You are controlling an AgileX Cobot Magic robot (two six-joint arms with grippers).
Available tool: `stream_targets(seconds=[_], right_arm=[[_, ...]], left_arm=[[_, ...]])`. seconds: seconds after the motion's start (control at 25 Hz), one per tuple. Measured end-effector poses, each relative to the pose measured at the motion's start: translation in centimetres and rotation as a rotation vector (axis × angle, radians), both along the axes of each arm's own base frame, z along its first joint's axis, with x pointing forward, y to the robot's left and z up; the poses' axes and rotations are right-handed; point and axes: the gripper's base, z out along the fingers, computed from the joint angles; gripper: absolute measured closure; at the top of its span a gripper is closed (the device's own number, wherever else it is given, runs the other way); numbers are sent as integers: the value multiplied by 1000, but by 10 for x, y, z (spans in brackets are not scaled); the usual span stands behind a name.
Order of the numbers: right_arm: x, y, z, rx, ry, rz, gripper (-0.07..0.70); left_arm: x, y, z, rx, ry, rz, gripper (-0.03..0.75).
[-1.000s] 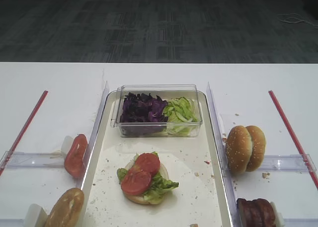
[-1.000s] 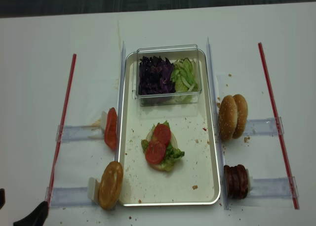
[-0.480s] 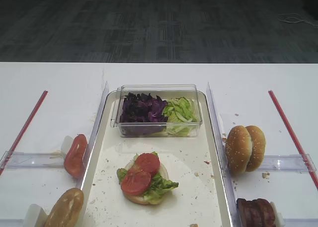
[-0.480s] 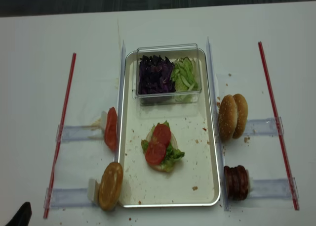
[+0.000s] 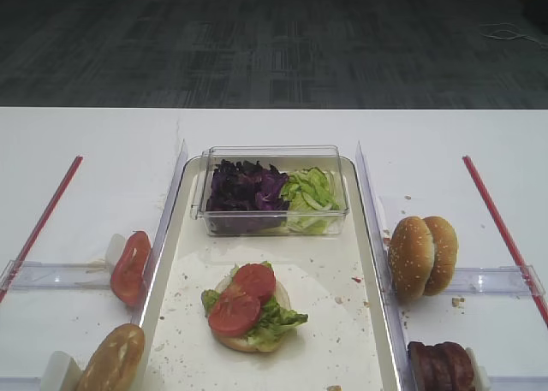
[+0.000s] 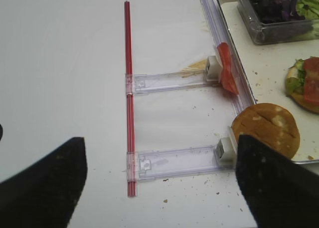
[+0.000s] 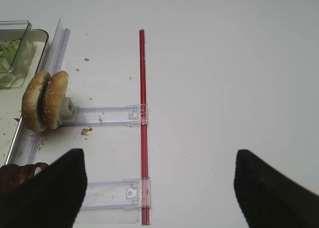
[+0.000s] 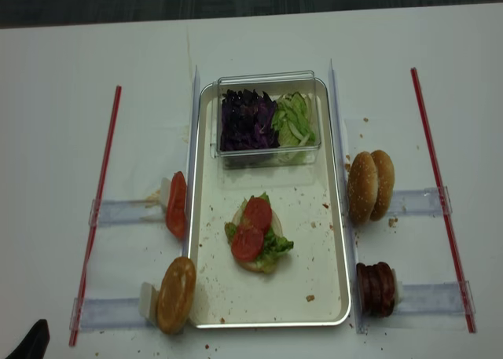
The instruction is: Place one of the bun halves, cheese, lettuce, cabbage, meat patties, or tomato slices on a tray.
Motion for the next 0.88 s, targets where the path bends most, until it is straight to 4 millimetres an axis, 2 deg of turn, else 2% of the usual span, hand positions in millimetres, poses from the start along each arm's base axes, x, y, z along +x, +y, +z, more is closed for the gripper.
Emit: stream_targets(seconds=[0.88], right_arm=[[0,0,0,-8,1,5,-1]], left_arm=[[0,0,0,-5,0,-3,121]])
